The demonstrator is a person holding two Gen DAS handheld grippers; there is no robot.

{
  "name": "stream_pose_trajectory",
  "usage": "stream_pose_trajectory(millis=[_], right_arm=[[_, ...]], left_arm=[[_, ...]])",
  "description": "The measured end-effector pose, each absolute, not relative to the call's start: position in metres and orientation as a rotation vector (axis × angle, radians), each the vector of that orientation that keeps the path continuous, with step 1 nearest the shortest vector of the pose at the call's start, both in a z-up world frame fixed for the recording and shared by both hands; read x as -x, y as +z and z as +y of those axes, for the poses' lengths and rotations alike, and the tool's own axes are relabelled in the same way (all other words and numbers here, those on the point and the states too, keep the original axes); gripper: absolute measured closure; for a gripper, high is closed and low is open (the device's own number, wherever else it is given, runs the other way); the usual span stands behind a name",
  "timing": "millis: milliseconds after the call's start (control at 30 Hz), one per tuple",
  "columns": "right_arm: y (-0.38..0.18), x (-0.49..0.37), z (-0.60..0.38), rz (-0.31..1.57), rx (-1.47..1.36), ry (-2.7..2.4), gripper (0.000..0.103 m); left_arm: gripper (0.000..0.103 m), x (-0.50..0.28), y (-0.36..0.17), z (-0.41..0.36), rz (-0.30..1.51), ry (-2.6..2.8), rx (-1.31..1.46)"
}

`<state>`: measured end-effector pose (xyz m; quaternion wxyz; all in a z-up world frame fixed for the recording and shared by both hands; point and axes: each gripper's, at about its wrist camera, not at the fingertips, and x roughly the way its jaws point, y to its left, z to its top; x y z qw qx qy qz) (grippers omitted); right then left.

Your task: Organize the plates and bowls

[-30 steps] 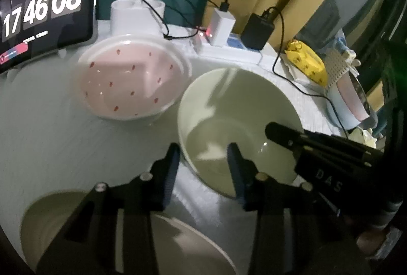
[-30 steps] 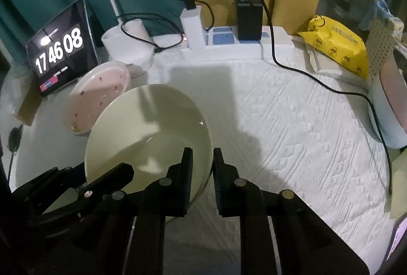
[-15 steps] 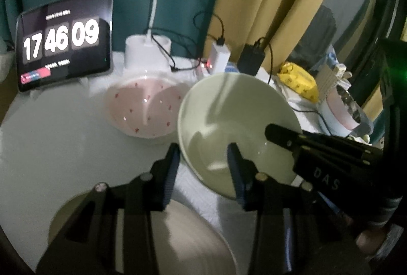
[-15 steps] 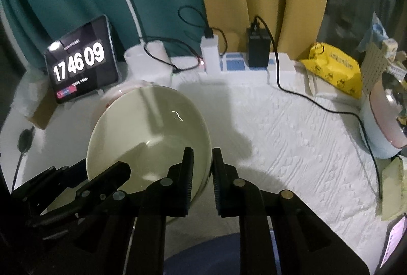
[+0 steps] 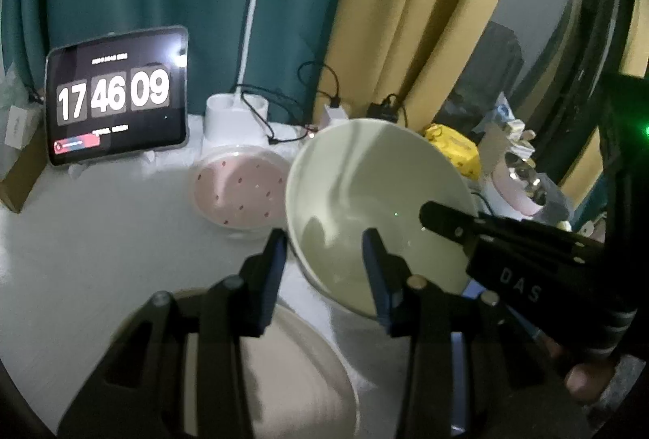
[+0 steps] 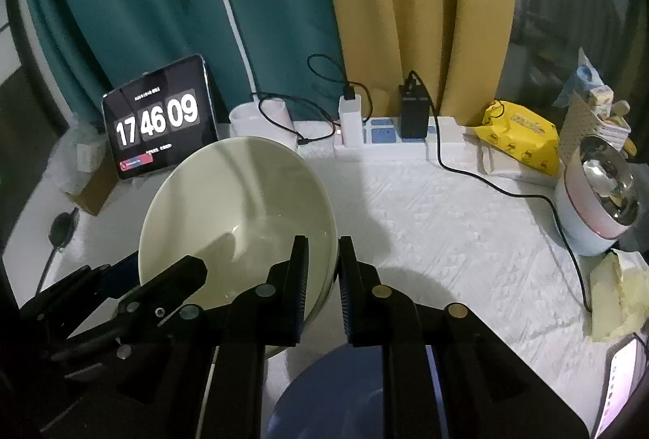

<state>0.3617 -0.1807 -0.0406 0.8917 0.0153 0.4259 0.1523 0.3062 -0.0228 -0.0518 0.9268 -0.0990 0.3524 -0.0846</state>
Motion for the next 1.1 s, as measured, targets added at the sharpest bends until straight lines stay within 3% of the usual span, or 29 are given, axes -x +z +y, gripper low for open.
stream_pose_trajectory(millis=[500, 1100], right_arm=[[-0.022, -0.319, -0.216, 0.822, -0.07, 0.296, 0.088], [-0.038, -0.272, -0.27, 0.827, -0.14, 0.218, 0.087]], left_arm=[[0.063, -0.268, -0.036, -0.057, 0.672, -0.203, 0.151], [0.063, -0.232, -0.05, -0.108, 0.705, -0.275, 0.079]])
